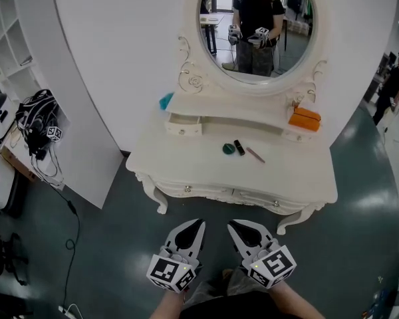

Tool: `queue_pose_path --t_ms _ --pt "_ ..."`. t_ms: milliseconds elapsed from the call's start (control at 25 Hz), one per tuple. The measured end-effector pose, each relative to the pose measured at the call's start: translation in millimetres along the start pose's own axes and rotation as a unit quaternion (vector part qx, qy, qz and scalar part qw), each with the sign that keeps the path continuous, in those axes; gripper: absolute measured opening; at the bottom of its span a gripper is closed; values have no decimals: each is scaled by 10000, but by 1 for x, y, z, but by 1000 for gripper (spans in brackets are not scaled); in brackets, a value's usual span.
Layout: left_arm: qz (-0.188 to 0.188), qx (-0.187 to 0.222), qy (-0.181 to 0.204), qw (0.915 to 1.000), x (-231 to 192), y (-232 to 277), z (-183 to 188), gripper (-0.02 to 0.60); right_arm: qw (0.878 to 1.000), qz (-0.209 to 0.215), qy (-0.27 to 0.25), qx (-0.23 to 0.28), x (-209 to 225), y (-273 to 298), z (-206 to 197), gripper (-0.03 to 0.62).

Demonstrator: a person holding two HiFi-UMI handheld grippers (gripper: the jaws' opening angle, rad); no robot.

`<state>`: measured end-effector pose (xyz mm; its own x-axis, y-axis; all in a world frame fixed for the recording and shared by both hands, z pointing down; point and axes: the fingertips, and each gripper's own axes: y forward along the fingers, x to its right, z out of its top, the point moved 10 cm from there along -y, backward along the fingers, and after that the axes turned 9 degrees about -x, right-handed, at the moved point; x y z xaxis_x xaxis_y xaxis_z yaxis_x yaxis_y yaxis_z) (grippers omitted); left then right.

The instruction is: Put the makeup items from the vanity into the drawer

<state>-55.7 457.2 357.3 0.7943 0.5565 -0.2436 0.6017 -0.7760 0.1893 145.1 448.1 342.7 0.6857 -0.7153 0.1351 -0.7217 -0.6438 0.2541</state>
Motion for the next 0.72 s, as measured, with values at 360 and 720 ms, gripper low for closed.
queue_pose_path --t_ms 360,720 --pt "-169 22 3 9999 -13 15 1 20 9998 -127 -113 -73 9 16 3 32" --pt "-529 -213 67 9984 -56 75 1 20 9992 0 -168 -350 53 76 5 32"
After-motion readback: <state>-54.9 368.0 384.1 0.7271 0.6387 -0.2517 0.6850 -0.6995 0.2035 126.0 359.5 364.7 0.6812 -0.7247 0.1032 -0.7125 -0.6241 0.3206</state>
